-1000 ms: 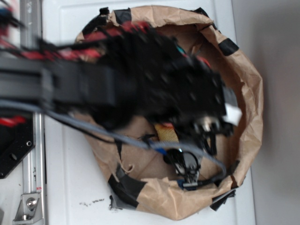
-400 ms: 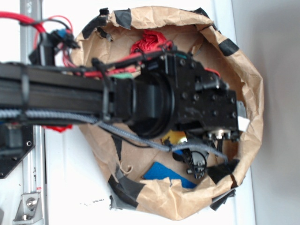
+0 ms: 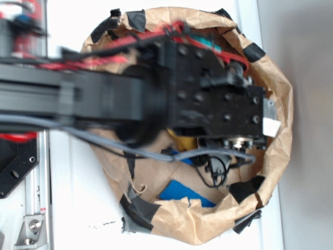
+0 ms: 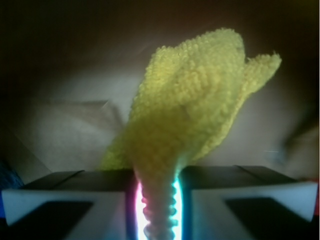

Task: Grab the yellow cloth.

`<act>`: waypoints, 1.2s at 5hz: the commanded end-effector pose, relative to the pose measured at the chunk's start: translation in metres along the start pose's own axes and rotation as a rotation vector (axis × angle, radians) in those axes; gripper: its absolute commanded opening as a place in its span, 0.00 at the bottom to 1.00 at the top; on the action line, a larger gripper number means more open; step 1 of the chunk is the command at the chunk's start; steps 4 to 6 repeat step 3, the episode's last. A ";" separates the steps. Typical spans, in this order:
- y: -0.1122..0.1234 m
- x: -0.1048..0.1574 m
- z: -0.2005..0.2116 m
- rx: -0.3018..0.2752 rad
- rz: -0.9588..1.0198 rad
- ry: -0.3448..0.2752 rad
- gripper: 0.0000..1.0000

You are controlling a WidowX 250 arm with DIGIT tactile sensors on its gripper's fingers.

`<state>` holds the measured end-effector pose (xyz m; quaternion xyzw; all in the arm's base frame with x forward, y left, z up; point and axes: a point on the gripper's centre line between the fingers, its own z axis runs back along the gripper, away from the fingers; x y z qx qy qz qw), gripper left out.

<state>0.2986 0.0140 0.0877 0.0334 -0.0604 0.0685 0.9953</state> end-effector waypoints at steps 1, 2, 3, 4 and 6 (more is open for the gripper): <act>-0.001 -0.020 0.111 0.056 0.147 -0.136 0.00; 0.005 -0.017 0.112 0.027 0.142 -0.086 0.00; 0.005 -0.017 0.107 0.059 0.168 -0.072 0.00; 0.005 -0.017 0.107 0.059 0.168 -0.072 0.00; 0.005 -0.017 0.107 0.059 0.168 -0.072 0.00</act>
